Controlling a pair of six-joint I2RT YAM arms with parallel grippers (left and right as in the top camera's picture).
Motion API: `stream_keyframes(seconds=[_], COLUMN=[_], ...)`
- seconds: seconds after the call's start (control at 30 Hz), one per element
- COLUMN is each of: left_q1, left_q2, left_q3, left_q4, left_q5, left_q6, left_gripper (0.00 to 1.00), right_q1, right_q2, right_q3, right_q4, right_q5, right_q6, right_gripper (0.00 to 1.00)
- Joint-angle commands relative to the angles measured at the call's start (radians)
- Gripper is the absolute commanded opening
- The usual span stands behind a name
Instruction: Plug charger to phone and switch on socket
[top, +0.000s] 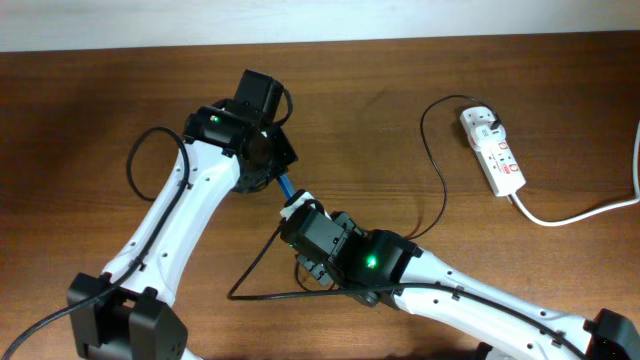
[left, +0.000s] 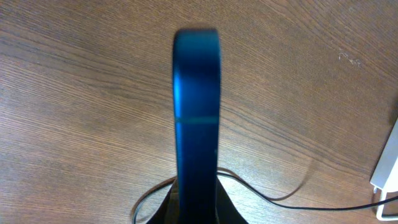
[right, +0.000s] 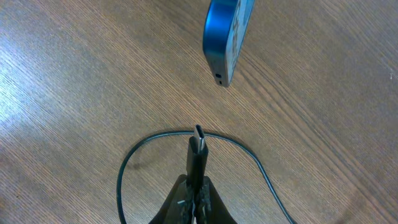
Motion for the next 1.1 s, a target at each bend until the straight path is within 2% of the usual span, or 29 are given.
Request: stream_keyframes(seconds=[0.0, 0.23, 1.07], left_q1=[-0.001, -0.001, -0.001], left_q2=[0.0, 0.0, 0.0], left_q3=[0.029, 0.029, 0.029], left_q4=[0.0, -0.018, -0.029], left_q5=[-0.011, -0.013, -0.028], left_q6=[-0.013, -0.012, -0.013], left_gripper=[0.0, 0.0, 0.0], right_q1=[0.011, 0.011, 0.011], right_q2=[0.021, 0.077, 0.082], right_q3=[0.021, 0.024, 0.046], right_q4=[0.012, 0.027, 0.074], right_q5=[0.027, 0.105, 0.045], right_q6=[-0.018, -0.017, -0.017], right_gripper=[0.04, 0.04, 0.04])
